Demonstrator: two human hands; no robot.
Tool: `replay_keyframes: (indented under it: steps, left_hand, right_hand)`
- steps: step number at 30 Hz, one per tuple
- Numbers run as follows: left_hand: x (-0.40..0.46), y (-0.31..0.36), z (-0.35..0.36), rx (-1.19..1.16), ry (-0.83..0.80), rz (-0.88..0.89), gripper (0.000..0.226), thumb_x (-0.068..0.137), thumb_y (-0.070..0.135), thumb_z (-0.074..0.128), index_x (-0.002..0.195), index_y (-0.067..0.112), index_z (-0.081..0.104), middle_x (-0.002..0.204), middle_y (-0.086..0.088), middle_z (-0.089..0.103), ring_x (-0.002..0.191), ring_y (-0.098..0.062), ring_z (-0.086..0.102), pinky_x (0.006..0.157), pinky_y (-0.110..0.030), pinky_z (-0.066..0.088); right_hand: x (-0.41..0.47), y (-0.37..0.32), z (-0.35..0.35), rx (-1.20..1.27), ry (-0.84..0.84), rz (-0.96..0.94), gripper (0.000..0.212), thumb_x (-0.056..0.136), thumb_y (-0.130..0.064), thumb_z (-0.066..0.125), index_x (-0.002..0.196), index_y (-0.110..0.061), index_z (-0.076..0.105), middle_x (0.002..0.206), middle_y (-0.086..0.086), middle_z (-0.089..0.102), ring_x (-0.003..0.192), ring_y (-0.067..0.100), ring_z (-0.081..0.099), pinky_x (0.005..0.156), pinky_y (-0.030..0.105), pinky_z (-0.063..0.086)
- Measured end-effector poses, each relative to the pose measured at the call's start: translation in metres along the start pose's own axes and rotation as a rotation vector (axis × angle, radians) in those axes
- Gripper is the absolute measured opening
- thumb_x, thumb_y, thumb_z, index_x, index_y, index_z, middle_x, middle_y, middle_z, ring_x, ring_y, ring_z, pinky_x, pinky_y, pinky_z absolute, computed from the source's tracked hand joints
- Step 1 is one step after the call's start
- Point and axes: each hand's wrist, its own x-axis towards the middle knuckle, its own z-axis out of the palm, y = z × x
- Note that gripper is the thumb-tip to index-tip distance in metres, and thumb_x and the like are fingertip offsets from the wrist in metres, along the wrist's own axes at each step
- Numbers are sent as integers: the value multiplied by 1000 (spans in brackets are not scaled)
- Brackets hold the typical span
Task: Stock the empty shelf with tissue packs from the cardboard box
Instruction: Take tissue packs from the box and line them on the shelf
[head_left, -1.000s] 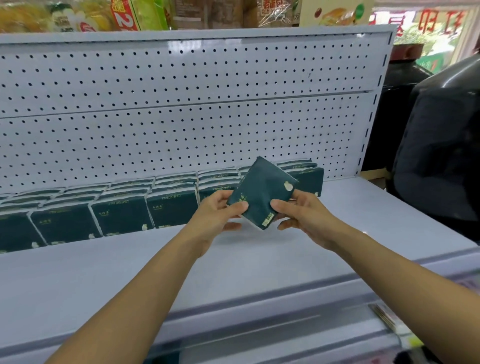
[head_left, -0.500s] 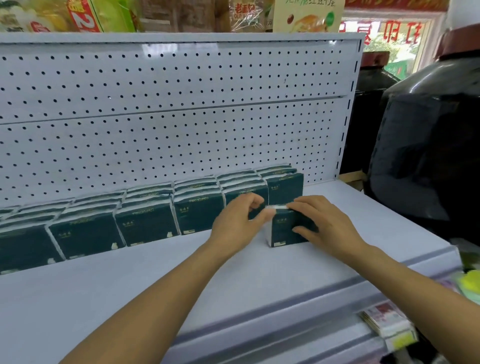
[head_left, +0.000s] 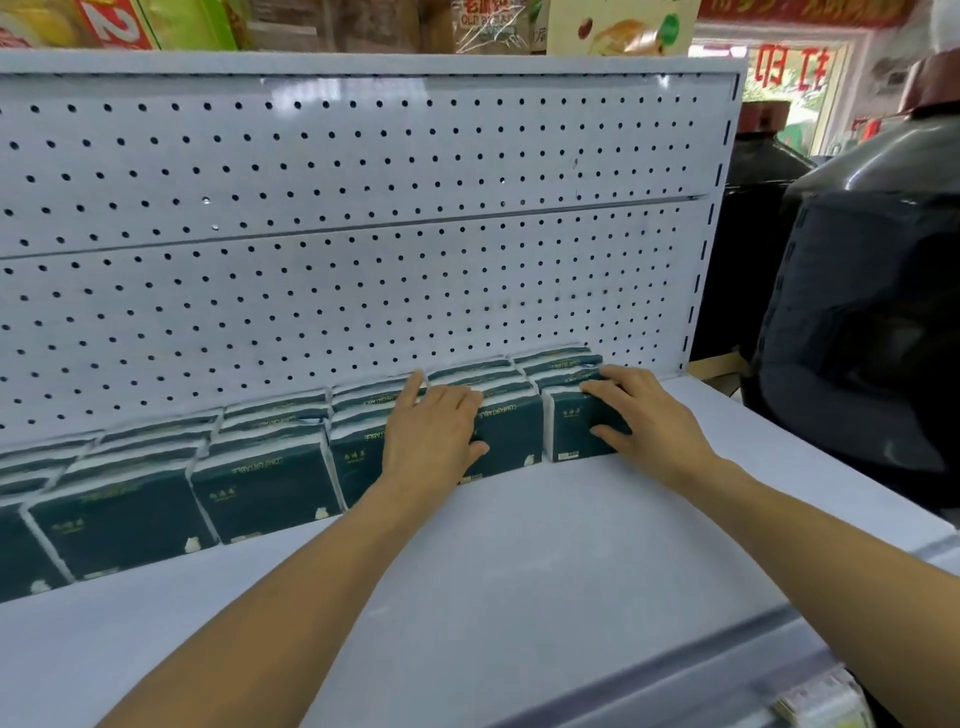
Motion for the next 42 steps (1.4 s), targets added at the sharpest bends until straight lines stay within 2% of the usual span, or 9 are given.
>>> replay_keyframes:
  steps: [7, 12, 15, 18, 23, 28, 35, 40, 42]
  left_hand:
    - [4, -1, 5, -27, 8, -5, 52, 97, 48, 51, 143, 26, 39, 145, 9, 47, 134, -13, 42, 122, -37, 5]
    - [4, -1, 4, -26, 16, -9, 50, 96, 46, 52, 141, 26, 42, 142, 8, 50, 131, -14, 44, 120, -38, 9]
    - [3, -2, -4, -42, -16, -1, 56, 94, 51, 53, 143, 28, 39, 141, 7, 49, 133, -16, 43, 120, -39, 9]
    - [-3, -1, -18, -93, -57, -46, 71, 92, 60, 51, 150, 27, 29, 149, 5, 43, 140, -17, 35, 122, -43, 7]
    - [-46, 8, -56, -173, 56, -98, 67, 95, 56, 49, 152, 26, 27, 153, 7, 38, 140, -16, 35, 115, -38, 25]
    - [-137, 30, -85, -197, 259, -105, 61, 86, 46, 68, 138, 18, 51, 134, 1, 58, 112, -23, 60, 83, -38, 52]
    - [-284, 62, -90, -203, 336, -177, 70, 83, 47, 67, 142, 15, 47, 142, -8, 53, 122, -26, 53, 101, -47, 46]
    - [-375, 64, -86, -170, 178, -251, 74, 86, 51, 65, 147, 19, 40, 150, -6, 44, 129, -28, 51, 104, -47, 43]
    - [-406, 56, -83, -116, 119, -292, 73, 90, 57, 54, 150, 20, 36, 151, -5, 43, 133, -26, 48, 110, -49, 38]
  right_hand:
    - [12, -2, 14, 18, 55, -57, 52, 83, -23, 75, 131, -21, 57, 136, 3, 52, 126, 23, 44, 78, 39, 55]
    - [13, -6, 9, -9, 19, -47, 53, 84, -25, 74, 133, -20, 56, 138, 4, 51, 128, 25, 43, 89, 42, 52]
    - [17, -17, -1, -101, -81, 4, 59, 85, -33, 69, 140, -24, 48, 146, 1, 43, 135, 23, 35, 110, 47, 33]
    - [13, -36, -16, -177, -133, 87, 66, 88, -41, 63, 147, -29, 35, 154, -2, 29, 142, 20, 23, 116, 50, 16]
    - [-29, -76, -51, -21, 46, 6, 54, 91, -34, 62, 141, -22, 46, 146, 0, 44, 131, 23, 43, 102, 41, 38]
    - [-101, -113, -73, 36, 215, -120, 46, 86, -28, 70, 129, -18, 58, 129, 4, 60, 111, 27, 60, 81, 39, 51]
    - [-210, -172, -88, 136, 200, -213, 49, 92, -37, 51, 137, -18, 50, 137, 6, 54, 119, 25, 54, 90, 40, 47]
    - [-266, -221, -79, 206, 95, -266, 55, 91, -40, 49, 141, -17, 45, 139, 6, 52, 121, 25, 54, 88, 40, 49]
    - [-280, -244, -73, 187, 45, -292, 55, 91, -44, 47, 140, -16, 47, 139, 6, 52, 119, 25, 54, 89, 40, 47]
